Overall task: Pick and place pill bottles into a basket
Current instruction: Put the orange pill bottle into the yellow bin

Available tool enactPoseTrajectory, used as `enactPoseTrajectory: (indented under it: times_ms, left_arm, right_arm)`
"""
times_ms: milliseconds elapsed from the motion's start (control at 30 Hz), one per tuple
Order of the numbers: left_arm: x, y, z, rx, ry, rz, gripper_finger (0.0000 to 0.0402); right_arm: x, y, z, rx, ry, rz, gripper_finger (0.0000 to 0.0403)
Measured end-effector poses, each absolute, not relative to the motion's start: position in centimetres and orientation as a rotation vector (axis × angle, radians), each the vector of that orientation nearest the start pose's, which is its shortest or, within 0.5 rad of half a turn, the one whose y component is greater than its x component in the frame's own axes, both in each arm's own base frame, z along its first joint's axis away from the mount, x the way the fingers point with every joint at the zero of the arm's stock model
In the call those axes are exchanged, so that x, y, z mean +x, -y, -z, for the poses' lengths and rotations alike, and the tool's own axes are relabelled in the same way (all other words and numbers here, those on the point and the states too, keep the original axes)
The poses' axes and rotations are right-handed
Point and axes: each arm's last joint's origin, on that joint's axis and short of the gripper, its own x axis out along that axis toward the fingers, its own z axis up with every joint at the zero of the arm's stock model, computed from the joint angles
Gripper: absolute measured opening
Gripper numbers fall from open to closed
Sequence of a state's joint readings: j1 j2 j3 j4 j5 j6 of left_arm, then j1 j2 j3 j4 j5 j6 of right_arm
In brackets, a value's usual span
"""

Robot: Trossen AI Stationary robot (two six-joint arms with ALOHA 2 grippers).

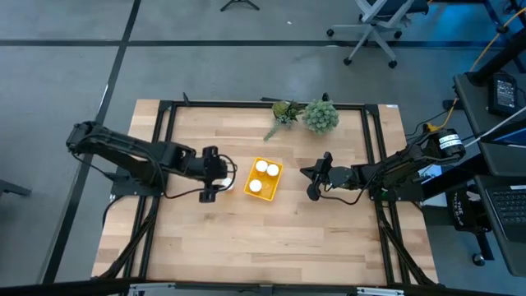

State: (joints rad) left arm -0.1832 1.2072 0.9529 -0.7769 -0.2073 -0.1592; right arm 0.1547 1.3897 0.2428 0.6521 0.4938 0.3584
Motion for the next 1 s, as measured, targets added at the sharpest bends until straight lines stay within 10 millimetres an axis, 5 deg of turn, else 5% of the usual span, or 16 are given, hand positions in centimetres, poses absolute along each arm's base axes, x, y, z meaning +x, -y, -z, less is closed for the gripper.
enactPoseTrajectory:
  times_ms: [567, 1000]
  left_arm:
    - [21.6, 4.7, -23.7, -0.005, -1.045, -0.160, 0.0255]
    - [20.1, 4.7, -16.7, -0.110, -0.958, -0.226, 0.0255]
  right_arm:
    - [21.0, -1.9, -12.0, 0.194, -0.409, 0.396, 0.0020]
    - [21.0, -2.0, -12.0, 0.197, -0.411, 0.387, 0.0020]
